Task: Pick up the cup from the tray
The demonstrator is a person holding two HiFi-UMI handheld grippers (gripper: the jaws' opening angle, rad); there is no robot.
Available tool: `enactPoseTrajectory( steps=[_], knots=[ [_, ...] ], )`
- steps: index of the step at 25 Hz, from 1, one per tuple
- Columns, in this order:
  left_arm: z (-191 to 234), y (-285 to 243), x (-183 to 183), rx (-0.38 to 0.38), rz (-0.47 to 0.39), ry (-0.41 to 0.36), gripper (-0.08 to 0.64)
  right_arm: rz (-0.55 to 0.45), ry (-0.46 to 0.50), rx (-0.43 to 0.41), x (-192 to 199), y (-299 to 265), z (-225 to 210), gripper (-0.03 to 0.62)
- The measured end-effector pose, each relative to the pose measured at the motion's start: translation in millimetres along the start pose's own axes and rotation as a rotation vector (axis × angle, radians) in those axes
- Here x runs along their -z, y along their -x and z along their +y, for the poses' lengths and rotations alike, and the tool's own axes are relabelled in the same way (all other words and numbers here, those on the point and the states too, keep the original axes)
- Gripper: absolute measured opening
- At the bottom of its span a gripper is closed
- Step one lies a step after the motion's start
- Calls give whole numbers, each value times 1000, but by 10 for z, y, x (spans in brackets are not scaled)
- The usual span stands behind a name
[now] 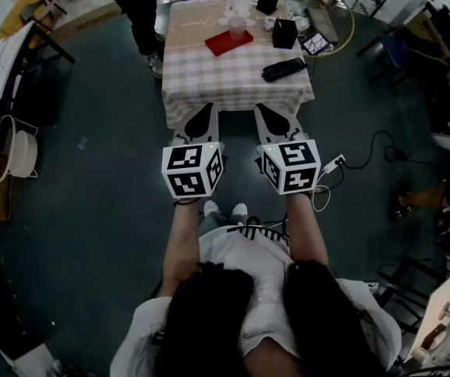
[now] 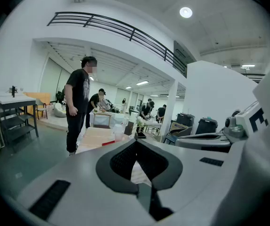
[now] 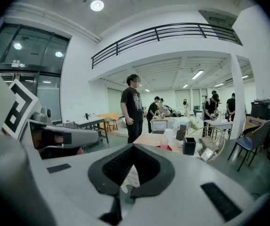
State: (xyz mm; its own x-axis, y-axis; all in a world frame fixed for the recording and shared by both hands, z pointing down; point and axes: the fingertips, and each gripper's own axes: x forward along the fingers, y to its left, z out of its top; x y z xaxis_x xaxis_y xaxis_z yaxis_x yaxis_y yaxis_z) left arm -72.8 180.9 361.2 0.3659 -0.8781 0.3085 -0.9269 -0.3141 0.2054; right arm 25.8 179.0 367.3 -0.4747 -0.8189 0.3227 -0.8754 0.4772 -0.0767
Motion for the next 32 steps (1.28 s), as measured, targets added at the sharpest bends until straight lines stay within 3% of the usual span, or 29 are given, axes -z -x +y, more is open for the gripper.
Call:
enactPoseTrajectory(
  steps=[11, 19, 24, 32],
  knots=[
    [-37, -54, -1, -4, 7, 1, 9, 12, 3, -2, 20, -18, -29, 6],
    [-124, -103, 75, -2, 25, 13, 9, -24, -10, -56, 33, 16, -61, 19],
    [-160, -120, 130, -13, 23, 18, 9, -83, 3, -89, -16, 52, -78, 220],
    [-113, -131, 184, -59, 13, 8, 9, -111, 7, -105, 2, 31, -137, 288]
  ],
)
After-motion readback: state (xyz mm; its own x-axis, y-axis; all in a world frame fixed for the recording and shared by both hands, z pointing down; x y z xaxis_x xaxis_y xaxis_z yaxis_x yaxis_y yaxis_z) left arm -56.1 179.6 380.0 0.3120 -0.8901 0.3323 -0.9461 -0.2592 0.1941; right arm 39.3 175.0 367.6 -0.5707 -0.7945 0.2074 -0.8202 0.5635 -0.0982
